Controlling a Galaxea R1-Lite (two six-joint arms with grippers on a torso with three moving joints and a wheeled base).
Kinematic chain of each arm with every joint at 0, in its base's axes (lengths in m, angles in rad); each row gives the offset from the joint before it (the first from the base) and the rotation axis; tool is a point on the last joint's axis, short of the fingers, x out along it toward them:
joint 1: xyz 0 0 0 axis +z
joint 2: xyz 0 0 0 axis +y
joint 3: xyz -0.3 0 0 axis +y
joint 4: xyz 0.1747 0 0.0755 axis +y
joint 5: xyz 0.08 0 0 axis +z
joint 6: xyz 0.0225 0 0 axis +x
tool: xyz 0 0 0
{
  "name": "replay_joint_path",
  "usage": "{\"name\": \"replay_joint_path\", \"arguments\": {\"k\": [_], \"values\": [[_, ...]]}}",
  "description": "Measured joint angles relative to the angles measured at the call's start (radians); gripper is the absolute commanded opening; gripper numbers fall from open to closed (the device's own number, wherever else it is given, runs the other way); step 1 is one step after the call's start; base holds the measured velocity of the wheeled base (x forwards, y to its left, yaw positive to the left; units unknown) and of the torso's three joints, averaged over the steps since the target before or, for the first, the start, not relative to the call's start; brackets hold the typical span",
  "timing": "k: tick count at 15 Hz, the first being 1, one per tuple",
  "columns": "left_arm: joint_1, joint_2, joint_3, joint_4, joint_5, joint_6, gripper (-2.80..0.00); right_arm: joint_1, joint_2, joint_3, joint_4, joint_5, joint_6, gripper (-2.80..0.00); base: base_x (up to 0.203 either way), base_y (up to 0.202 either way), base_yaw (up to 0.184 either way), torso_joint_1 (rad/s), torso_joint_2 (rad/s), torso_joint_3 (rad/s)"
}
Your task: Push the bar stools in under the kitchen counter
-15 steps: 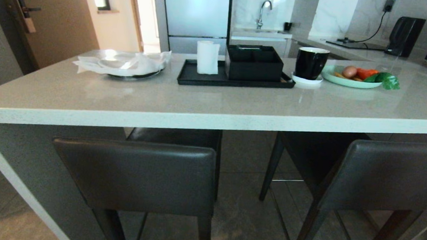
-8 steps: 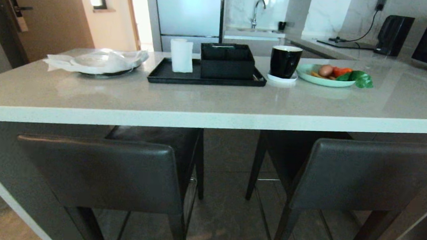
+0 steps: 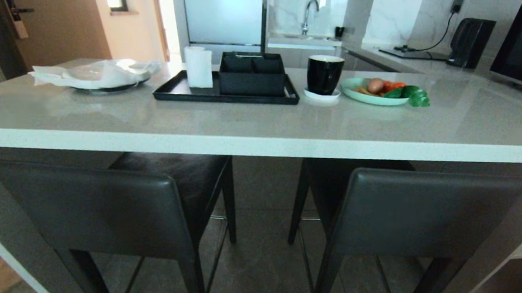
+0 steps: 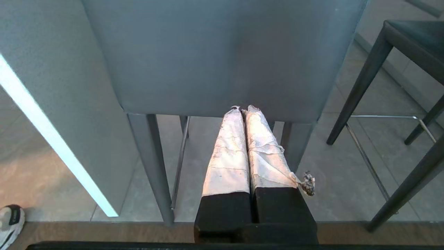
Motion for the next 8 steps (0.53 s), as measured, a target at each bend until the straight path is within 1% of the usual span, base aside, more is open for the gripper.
{"name": "replay_joint_path", "arguments": {"k": [6, 8], "values": [[-0.001, 0.000, 0.000, 0.000, 0.000, 0.000, -2.80, 0.000, 0.000, 0.000, 0.000, -0.001, 0.001, -2.80, 0.000, 0.000, 0.000, 0.000, 0.00, 0.000], [0.000, 0.000, 0.000, 0.000, 0.000, 0.000, -2.80, 0.001, 0.000, -0.001, 0.000, 0.000, 0.001, -2.80, 0.000, 0.000, 0.000, -0.079, 0.23, 0.151]]}}
